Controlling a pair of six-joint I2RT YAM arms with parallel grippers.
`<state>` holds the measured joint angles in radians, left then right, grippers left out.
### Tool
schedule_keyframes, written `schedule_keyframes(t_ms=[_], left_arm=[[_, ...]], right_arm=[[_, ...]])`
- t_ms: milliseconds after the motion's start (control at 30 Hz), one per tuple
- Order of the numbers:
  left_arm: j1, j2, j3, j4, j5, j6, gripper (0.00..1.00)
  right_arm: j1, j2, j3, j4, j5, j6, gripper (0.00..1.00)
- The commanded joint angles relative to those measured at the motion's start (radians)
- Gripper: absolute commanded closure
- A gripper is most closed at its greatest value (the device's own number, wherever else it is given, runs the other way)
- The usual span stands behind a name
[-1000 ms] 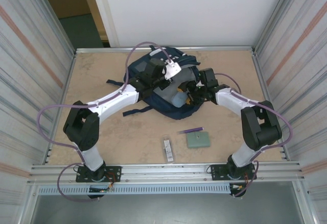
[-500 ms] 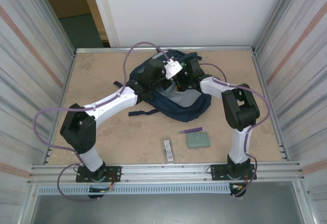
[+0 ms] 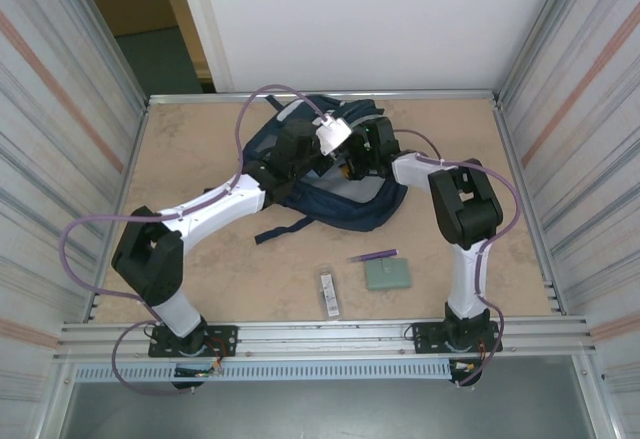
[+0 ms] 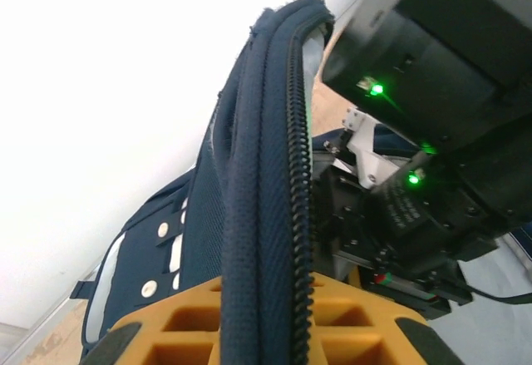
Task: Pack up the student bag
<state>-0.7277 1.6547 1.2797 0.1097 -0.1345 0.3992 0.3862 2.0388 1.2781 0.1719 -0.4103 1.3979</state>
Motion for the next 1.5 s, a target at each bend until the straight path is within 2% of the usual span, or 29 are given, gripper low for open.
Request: schedule_keyframes(t_ms=[0, 133, 233, 433, 633, 767, 867, 967, 1067, 1200, 1367, 1467], left_arm=[[-0.004, -0.103, 0.035, 0.195, 0.089, 0.008, 1.0], [-0.002, -0.101, 0.05, 0.198, 0.121, -0.004, 1.0], [-0.001, -0.099, 0.053, 0.203, 0.169, -0.011, 1.0], [0.006, -0.112, 0.024, 0.234, 0.251, -0.027, 1.0], [0.019, -0.129, -0.006, 0.278, 0.299, -0.108, 1.0], [0.019, -0.143, -0.014, 0.28, 0.299, -0.152, 1.0], [0.019, -0.147, -0.023, 0.274, 0.291, -0.158, 1.0], [0.02, -0.137, -0.03, 0.253, 0.202, -0.143, 1.0], [0.037, -0.104, -0.043, 0.243, 0.118, -0.112, 1.0], [0.064, -0.039, -0.041, 0.242, 0.003, -0.075, 1.0], [0.089, 0.03, -0.015, 0.263, -0.02, -0.05, 1.0], [0.09, 0.06, 0.011, 0.249, -0.034, -0.043, 1.0]], right_arm=[[-0.009, -0.057, -0.054, -0.009, -0.049, -0.046, 0.44], [0.014, -0.043, -0.064, 0.012, -0.039, -0.069, 0.57], [0.033, 0.006, -0.04, 0.092, -0.064, -0.055, 0.7], [0.059, 0.072, 0.003, 0.211, -0.041, 0.012, 0.73], [0.069, 0.163, 0.057, 0.316, 0.018, 0.107, 0.76], [0.069, 0.216, 0.091, 0.369, 0.08, 0.164, 0.76], [0.068, 0.244, 0.139, 0.357, 0.094, 0.169, 0.72], [0.061, 0.244, 0.162, 0.354, 0.055, 0.171, 0.67], [0.053, 0.184, 0.14, 0.281, 0.03, 0.124, 0.6], [0.026, 0.107, 0.064, 0.27, -0.052, 0.078, 0.53], [-0.006, -0.004, -0.075, 0.286, -0.163, 0.058, 0.52], [-0.013, -0.105, -0.128, 0.176, -0.21, -0.051, 0.49]])
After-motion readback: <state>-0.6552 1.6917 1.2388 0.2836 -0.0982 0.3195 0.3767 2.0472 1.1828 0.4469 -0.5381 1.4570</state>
